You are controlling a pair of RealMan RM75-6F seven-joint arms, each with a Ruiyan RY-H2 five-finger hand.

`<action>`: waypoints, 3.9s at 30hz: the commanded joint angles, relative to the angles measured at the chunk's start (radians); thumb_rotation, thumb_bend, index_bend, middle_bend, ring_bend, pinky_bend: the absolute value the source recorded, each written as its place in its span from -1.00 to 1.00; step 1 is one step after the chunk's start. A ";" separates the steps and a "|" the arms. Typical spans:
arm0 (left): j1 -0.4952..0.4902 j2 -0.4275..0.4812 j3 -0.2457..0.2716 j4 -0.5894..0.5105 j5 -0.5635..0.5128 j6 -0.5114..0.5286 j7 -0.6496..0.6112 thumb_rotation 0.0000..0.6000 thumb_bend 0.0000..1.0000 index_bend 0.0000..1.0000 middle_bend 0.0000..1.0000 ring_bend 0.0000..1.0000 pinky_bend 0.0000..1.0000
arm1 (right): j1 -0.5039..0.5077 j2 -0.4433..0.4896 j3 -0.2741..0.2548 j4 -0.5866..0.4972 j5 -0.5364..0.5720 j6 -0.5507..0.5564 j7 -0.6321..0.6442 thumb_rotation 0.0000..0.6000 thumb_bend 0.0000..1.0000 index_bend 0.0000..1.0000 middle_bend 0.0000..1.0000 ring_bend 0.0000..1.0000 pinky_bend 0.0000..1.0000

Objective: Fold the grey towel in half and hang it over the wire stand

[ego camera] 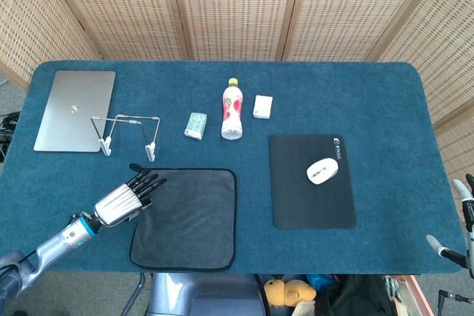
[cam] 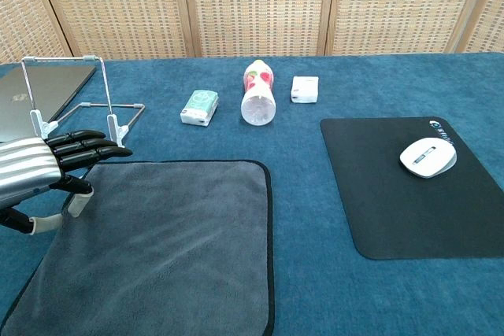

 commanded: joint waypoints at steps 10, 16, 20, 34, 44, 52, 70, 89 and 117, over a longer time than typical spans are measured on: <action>-0.078 0.015 -0.018 -0.119 0.025 0.021 0.104 1.00 -0.19 0.32 -1.00 -1.00 -1.00 | 0.001 0.007 0.000 -0.001 0.008 -0.007 0.015 1.00 -1.00 -1.00 -1.00 -1.00 -1.00; -0.132 0.024 -0.039 -0.222 0.029 -0.019 0.172 1.00 -0.19 0.32 -1.00 -1.00 -1.00 | 0.005 0.012 0.003 0.001 0.018 -0.016 0.029 1.00 -1.00 -1.00 -1.00 -1.00 -1.00; -0.165 0.017 -0.054 -0.266 0.028 -0.055 0.202 1.00 -0.19 0.32 -1.00 -1.00 -1.00 | 0.006 0.015 0.005 0.003 0.025 -0.021 0.038 1.00 -1.00 -1.00 -1.00 -1.00 -1.00; -0.273 -0.109 -0.126 -0.293 -0.017 -0.195 0.198 1.00 -0.20 0.34 -1.00 -1.00 -1.00 | 0.016 0.019 0.011 0.010 0.053 -0.047 0.056 1.00 -1.00 -1.00 -1.00 -1.00 -1.00; -0.321 -0.183 -0.150 -0.257 -0.049 -0.268 0.218 1.00 -0.21 0.33 -1.00 -1.00 -1.00 | 0.014 0.021 0.013 0.012 0.062 -0.048 0.060 1.00 -1.00 -1.00 -1.00 -1.00 -1.00; -0.338 -0.208 -0.165 -0.250 -0.073 -0.288 0.227 1.00 -0.24 0.27 -1.00 -1.00 -1.00 | 0.009 0.023 0.013 0.014 0.062 -0.040 0.071 1.00 -1.00 -1.00 -1.00 -1.00 -1.00; -0.348 -0.137 -0.171 -0.344 -0.086 -0.243 0.223 1.00 -0.37 -1.00 -1.00 -1.00 -1.00 | 0.007 0.029 0.012 0.012 0.061 -0.039 0.078 1.00 -1.00 -1.00 -1.00 -1.00 -1.00; -0.323 0.293 -0.004 -0.831 0.052 -0.231 0.319 1.00 -0.36 -0.49 -1.00 -1.00 -1.00 | 0.009 0.024 0.006 0.003 0.050 -0.042 0.053 1.00 -1.00 -1.00 -1.00 -1.00 -1.00; -0.270 0.186 0.009 -0.762 0.086 -0.317 0.356 1.00 -0.20 -0.20 -1.00 -1.00 -1.00 | 0.007 0.032 0.005 0.004 0.051 -0.042 0.075 1.00 -1.00 -1.00 -1.00 -1.00 -1.00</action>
